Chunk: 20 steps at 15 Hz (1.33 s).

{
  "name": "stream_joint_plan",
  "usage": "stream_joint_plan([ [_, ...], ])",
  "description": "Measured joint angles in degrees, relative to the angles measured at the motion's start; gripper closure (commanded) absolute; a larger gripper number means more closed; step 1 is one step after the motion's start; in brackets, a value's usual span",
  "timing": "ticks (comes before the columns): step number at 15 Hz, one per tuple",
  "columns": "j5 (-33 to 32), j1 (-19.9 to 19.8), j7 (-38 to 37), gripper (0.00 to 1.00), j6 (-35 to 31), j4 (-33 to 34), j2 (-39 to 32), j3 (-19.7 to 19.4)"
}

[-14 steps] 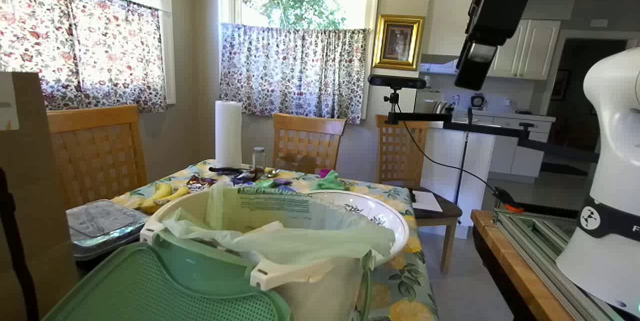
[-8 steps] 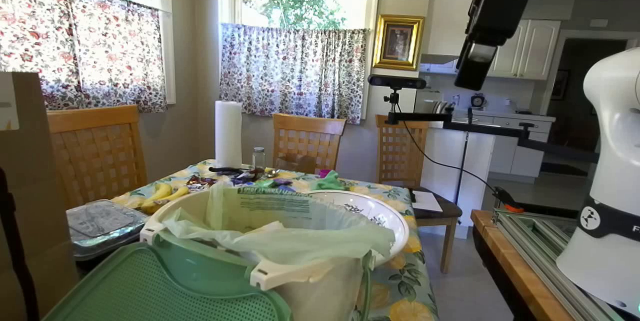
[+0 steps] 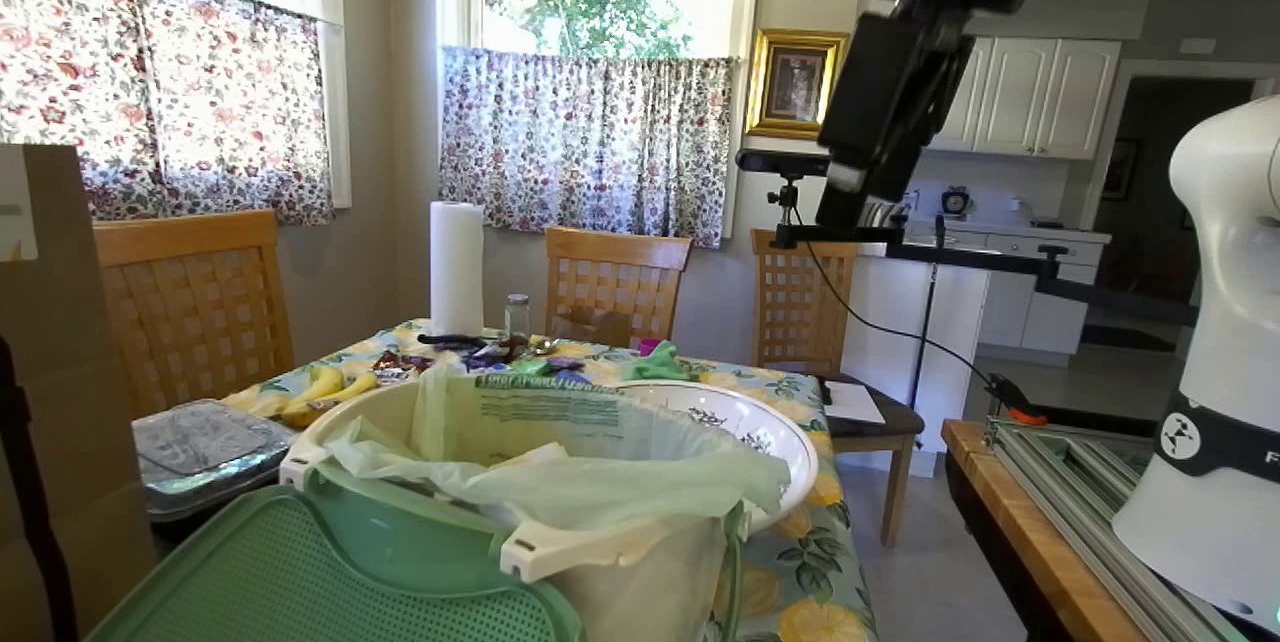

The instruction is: Stir in the bowl, then remove the sponge from the bowl

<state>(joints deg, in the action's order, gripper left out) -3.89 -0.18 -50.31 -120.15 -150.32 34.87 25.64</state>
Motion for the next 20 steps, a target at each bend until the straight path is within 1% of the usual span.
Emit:
stream_joint_plan([
  [4,-0.31,-0.38,-3.8,0.0,-13.1,-8.48,-3.02,-1.42],
  [7,-0.36,-0.52,-3.49,0.0,-18.5,-9.06,-5.99,-3.93],
  [9,-0.35,-0.4,-0.76,0.0,-20.52,-8.95,-7.22,-6.62],
  [11,-0.14,0.5,5.26,0.0,-20.71,-8.83,-7.95,-9.79],
  [13,-0.14,0.79,7.83,0.0,-20.67,-8.83,-8.13,-11.24],
  [17,0.46,1.43,8.12,0.0,-20.67,-8.78,-8.19,-11.33],
  [19,1.32,1.63,7.37,0.0,-17.75,-8.46,-8.41,-11.26],
  [20,0.91,0.77,5.75,0.0,-15.99,-8.47,-8.65,-11.21],
])
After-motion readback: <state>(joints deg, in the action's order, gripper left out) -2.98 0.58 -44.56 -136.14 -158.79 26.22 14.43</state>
